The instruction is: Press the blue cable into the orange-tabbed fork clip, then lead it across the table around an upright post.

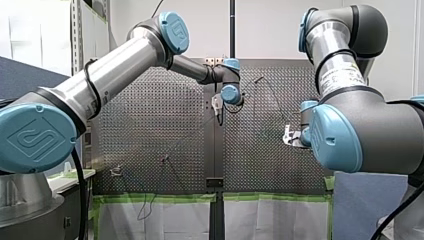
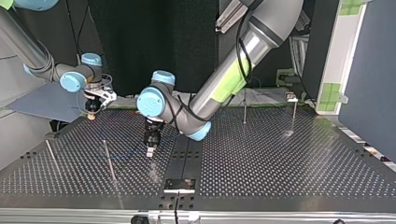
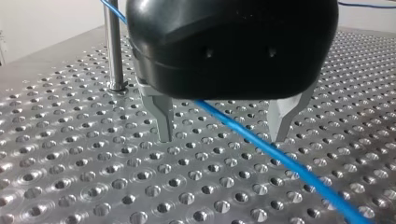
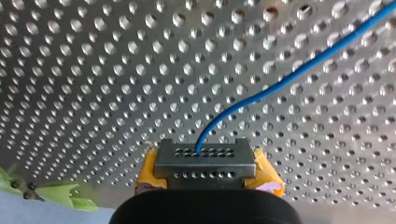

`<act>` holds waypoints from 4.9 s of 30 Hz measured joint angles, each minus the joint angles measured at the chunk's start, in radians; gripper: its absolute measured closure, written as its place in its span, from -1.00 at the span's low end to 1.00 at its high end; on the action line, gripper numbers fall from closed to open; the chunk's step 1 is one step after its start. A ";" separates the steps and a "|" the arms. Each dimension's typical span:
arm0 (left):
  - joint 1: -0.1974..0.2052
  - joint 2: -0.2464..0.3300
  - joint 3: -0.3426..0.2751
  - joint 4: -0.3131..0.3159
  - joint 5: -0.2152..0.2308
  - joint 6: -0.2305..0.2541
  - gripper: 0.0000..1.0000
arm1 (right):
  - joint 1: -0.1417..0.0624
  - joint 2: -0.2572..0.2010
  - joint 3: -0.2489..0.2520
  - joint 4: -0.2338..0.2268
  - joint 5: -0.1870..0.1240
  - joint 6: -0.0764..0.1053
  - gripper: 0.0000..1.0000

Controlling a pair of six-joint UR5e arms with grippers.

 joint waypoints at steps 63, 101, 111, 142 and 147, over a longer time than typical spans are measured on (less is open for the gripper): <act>0.006 0.001 -0.002 -0.012 -0.021 -0.027 -1.00 | -0.104 0.359 -0.052 -0.205 0.020 -0.043 1.00; 0.004 0.002 -0.004 -0.089 -0.110 -0.224 -1.00 | -0.099 0.362 -0.070 -0.184 0.024 -0.040 1.00; 0.015 0.002 -0.004 -0.089 -0.157 -0.239 -1.00 | -0.096 0.362 -0.072 -0.183 0.025 -0.043 1.00; 0.013 0.121 -0.111 -0.030 -0.020 -0.265 -1.00 | -0.092 0.362 -0.073 -0.183 0.025 -0.043 1.00; 0.010 0.127 -0.156 -0.051 0.025 -0.267 -1.00 | -0.091 0.362 -0.073 -0.180 0.025 -0.043 1.00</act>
